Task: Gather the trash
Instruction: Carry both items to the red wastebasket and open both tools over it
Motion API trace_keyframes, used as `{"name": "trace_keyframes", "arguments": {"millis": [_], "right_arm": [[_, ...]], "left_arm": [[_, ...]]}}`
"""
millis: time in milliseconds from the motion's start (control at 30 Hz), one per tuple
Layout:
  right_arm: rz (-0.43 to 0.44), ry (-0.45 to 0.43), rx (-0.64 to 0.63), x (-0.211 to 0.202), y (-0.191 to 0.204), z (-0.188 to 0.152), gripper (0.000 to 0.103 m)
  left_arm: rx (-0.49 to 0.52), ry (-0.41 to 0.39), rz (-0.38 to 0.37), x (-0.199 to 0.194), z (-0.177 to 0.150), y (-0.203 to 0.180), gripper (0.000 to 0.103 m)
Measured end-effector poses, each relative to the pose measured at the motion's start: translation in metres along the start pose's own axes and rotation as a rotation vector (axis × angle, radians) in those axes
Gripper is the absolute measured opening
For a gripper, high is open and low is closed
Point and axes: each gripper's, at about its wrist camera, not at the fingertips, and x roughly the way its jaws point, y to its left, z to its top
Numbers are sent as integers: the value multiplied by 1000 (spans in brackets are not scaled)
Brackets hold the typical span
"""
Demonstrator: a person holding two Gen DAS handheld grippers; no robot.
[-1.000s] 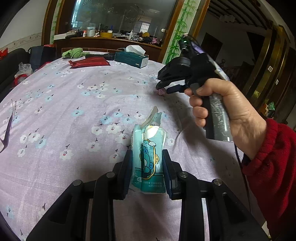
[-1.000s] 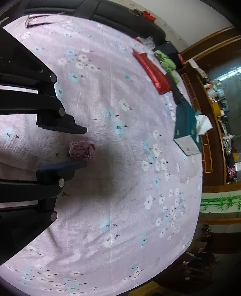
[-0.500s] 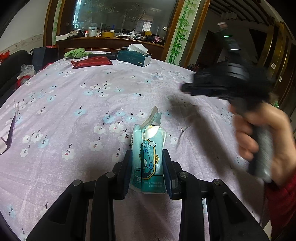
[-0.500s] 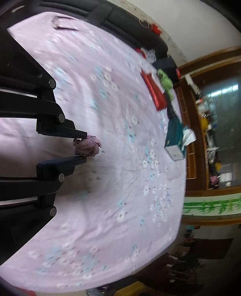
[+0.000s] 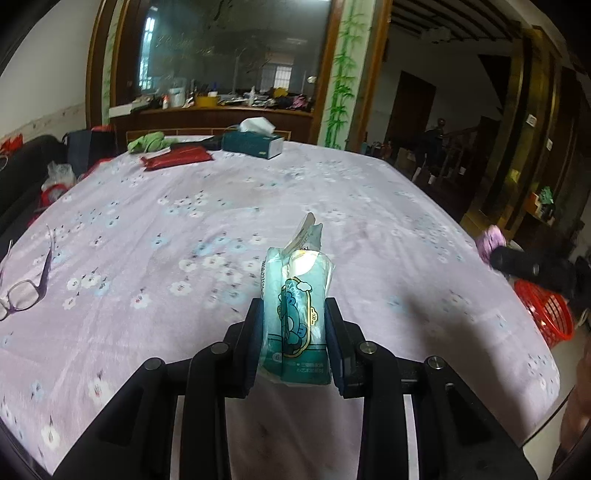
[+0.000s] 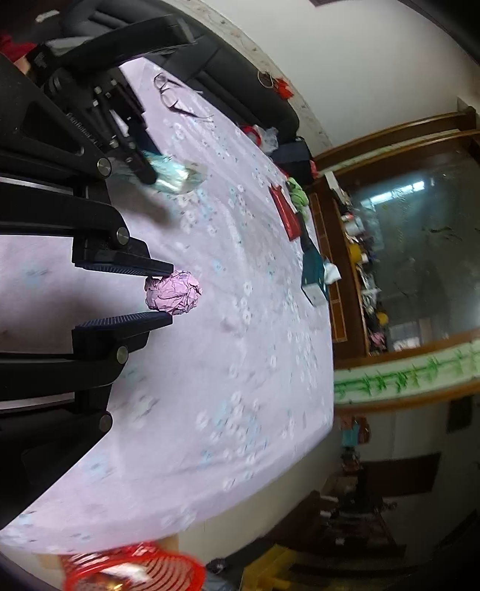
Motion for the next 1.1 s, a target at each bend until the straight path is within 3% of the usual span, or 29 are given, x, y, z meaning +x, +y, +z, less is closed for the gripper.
{"name": "trace_keyframes", "arguments": {"millis": [200,567,1100], "right_arm": [[-67,-31,31,-24,-20,-29,21],[-73,-15,62,-38,-28,-60,21],[-60,-59,62,-60,-22,-55,21]], "left_arm": [[49,-29,-10,-19,-13,-33,31],[124,-32,46,-29,-28,-63,31],[178,-88,118,-50,-32,-73,32]]}}
